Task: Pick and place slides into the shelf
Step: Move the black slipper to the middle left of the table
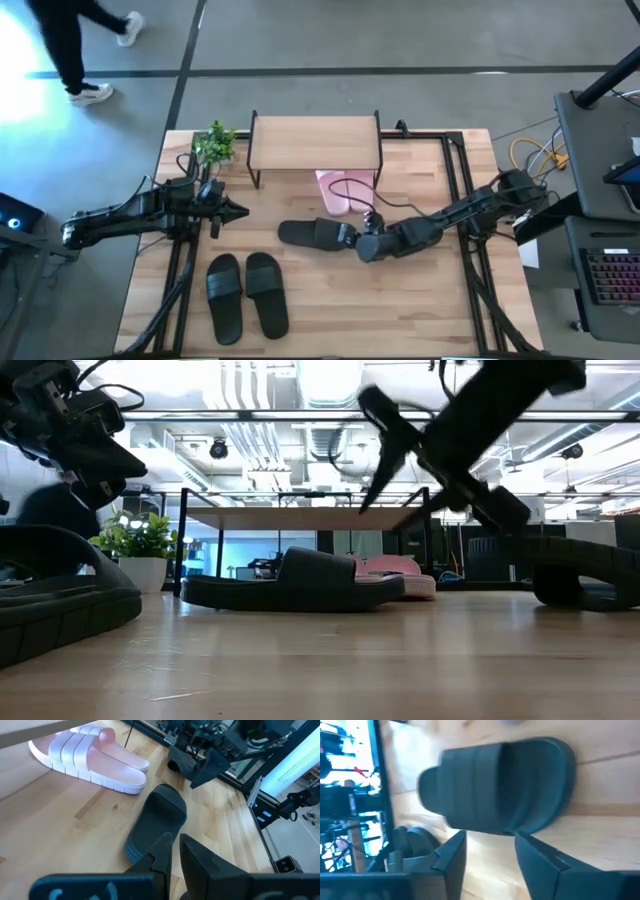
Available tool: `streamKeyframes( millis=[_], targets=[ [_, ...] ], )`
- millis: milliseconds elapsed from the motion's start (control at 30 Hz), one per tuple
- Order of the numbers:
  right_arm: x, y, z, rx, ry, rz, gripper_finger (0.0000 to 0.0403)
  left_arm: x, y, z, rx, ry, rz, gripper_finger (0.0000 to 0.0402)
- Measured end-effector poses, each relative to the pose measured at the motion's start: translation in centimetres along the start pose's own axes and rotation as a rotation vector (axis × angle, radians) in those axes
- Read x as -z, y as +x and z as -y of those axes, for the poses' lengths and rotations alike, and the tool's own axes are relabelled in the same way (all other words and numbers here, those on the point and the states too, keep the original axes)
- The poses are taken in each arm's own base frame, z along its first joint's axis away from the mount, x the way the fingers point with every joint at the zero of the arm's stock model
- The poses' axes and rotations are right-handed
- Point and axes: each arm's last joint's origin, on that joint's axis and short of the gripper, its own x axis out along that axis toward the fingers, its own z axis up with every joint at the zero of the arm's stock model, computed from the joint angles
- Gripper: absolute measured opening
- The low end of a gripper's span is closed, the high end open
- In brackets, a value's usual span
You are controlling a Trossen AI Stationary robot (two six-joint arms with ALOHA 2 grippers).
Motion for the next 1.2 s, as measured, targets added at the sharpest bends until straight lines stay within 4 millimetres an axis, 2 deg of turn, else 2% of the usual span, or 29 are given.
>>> streamKeyframes(
  millis=[167, 267, 533, 733, 867, 967, 1133, 1200],
  targets=[
    [-0.4, 1.3, 0.5, 0.048, -0.001, -0.027, 0.0217, 0.0, 0.0, 0.0, 0.0, 0.0, 0.0, 0.0022],
    [-0.7, 2.1, -0.1, 0.049, -0.03, -0.016, 0.0235, 0.0, 0.0, 0.0, -0.001, 0.0, 0.0, 0.0022],
    [-1.6, 4.2, -2.3, 0.051, -0.118, -0.027, 0.0237, 0.0, 0.0, 0.0, -0.001, -0.001, 0.001, 0.0022],
    [-1.6, 6.2, -3.1, 0.079, -0.182, -0.037, 0.0226, 0.0, 0.0, 0.0, -0.001, -0.001, 0.001, 0.0022],
    [-1.3, 6.9, -4.3, 0.073, -0.286, -0.092, 0.019, 0.0, 0.0, 0.0, -0.001, -0.004, 0.0, 0.0022],
    [-1.0, 7.2, -5.0, 0.094, -0.373, -0.102, 0.0139, 0.0, 0.0, 0.0, -0.001, -0.005, 0.0, 0.0022],
    [-0.8, 6.8, -7.0, 0.107, -0.541, -0.078, 0.0028, 0.0, 0.0, 0.0, 0.0, -0.007, 0.001, 0.0022],
    [-0.9, 6.2, -8.1, 0.117, -0.628, -0.041, 0.0018, 0.0, 0.0, 0.0, -0.001, -0.007, 0.0, 0.0022]
  ],
)
